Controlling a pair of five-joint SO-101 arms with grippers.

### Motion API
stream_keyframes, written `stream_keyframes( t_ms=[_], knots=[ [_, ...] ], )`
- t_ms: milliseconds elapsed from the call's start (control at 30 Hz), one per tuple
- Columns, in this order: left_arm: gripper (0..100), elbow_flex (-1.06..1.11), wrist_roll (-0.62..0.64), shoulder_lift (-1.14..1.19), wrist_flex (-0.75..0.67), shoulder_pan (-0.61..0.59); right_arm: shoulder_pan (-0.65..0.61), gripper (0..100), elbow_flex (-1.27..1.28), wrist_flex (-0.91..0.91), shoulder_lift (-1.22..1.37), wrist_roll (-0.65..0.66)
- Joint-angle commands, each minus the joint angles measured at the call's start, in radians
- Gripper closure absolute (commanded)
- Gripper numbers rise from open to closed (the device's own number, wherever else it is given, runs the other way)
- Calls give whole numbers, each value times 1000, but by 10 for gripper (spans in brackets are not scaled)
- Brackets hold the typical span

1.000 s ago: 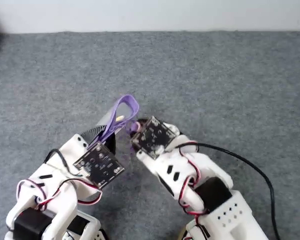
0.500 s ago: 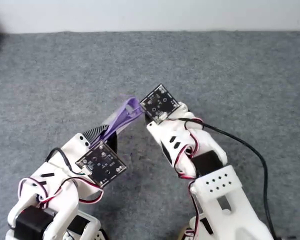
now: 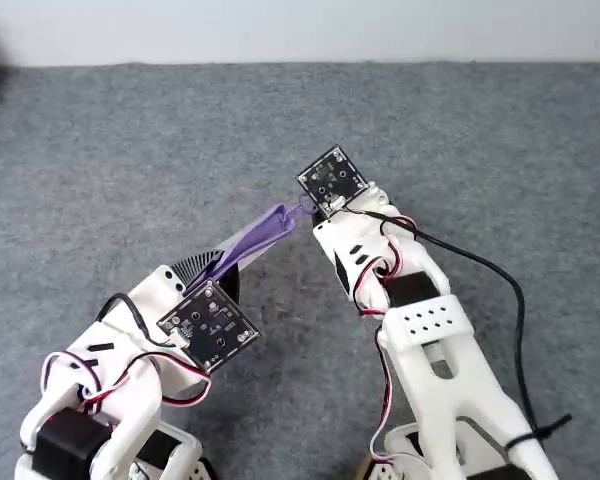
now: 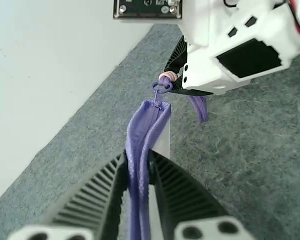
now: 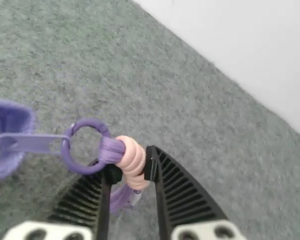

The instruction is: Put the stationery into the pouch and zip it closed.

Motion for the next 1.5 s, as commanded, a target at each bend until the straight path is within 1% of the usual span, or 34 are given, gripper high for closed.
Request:
stream_keyframes(
  t_ms=[0, 233, 267, 400, 467, 600, 867, 933, 1000, 1100, 1167, 1233, 1333, 1467],
  knots=[
    [989, -30, 9, -15, 5, -20, 120, 991, -17, -24, 38, 12],
    [975, -28, 3, -15, 12, -20, 127, 991, -48, -28, 42, 11],
    [949, -28, 0, -15, 12, -20, 128, 991, -61, -28, 48, 8],
    [774, -30, 28, -15, 5, -29, 128, 991, -97, -28, 50, 6],
    [732, -30, 32, -15, 3, -63, 127, 991, -106, -28, 50, 6],
    [724, -54, 35, -15, 3, -97, 128, 991, -106, -28, 50, 6],
    [729, -93, 40, -17, 5, -101, 130, 989, -106, -19, 42, 6],
    [735, -113, 58, -17, 5, -101, 130, 986, -100, -12, 39, 11],
    [739, -137, 86, -17, 11, -101, 143, 974, -104, 48, 38, 12],
    [739, -170, 141, -17, 12, -114, 157, 891, -104, 142, 10, 8],
    [739, -182, 163, -17, 12, -166, 170, 822, -104, 219, -42, 6],
    [739, -183, 173, -17, 11, -210, 171, 777, -103, 291, -110, 5],
    [739, -186, 189, -17, 9, -262, 171, 787, -101, 389, -223, 3],
    [739, -180, 235, -17, 11, -281, 166, 850, -100, 513, -380, -60]
  ],
)
